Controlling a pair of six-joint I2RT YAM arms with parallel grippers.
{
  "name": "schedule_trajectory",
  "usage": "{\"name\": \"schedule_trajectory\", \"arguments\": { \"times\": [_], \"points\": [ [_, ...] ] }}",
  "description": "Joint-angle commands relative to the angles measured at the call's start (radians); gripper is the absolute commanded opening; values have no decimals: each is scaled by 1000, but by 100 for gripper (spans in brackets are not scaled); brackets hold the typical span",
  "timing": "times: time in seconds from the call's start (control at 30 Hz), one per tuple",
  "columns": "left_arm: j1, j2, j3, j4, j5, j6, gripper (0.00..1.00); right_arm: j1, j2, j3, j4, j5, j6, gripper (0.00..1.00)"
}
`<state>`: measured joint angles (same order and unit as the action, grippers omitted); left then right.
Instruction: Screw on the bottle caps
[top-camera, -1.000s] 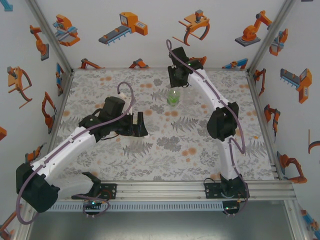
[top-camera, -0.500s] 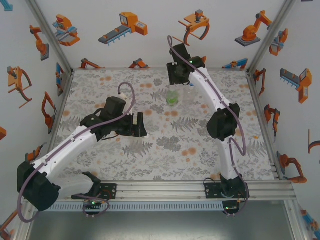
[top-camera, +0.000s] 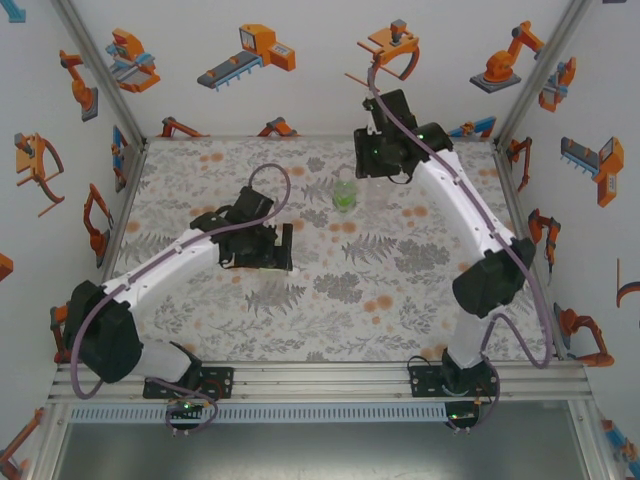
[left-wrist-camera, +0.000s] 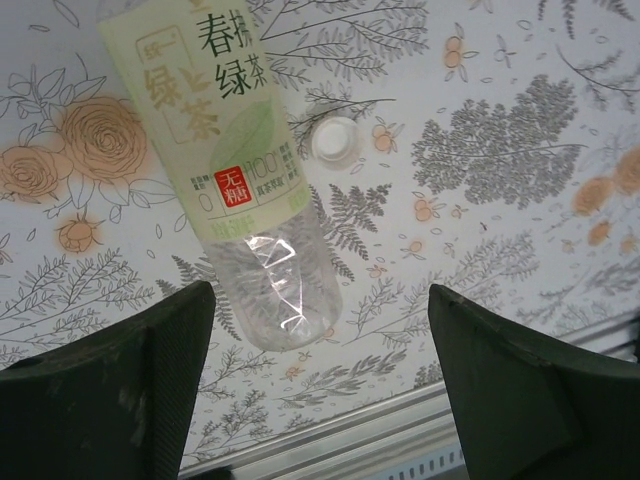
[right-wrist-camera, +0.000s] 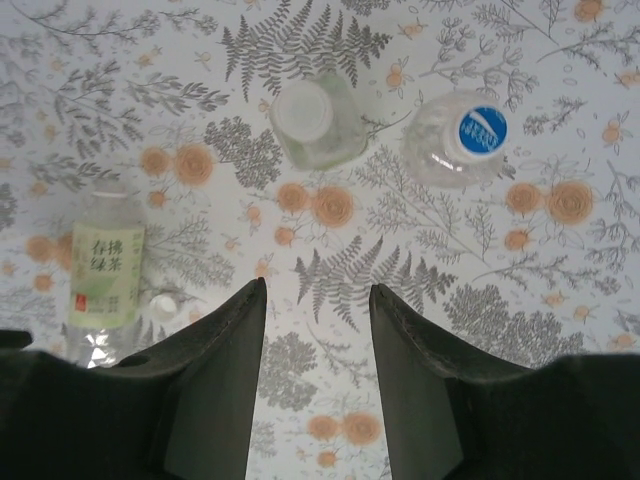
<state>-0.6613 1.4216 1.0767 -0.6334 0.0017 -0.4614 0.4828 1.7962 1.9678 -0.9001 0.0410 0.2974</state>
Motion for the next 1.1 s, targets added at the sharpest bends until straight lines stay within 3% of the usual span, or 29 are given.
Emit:
{"name": "schedule_trajectory", "arguments": {
  "times": [0.0,0.2,0.4,1.07],
  "points": [
    [-17,45,50,-68,-112,-53,81,1,-95,-101,56,-12,61,45],
    [-30,140,57,-82,-195,-107,78,0,-235,-267,88,-11,105,45],
    [-27,235,45,-29,-206,-129,78,0,-310,-366,107,-30,140,45],
    [-8,315,12,46,-185,-120,60,0,-353,-430,102,-30,154,45]
  ]
}}
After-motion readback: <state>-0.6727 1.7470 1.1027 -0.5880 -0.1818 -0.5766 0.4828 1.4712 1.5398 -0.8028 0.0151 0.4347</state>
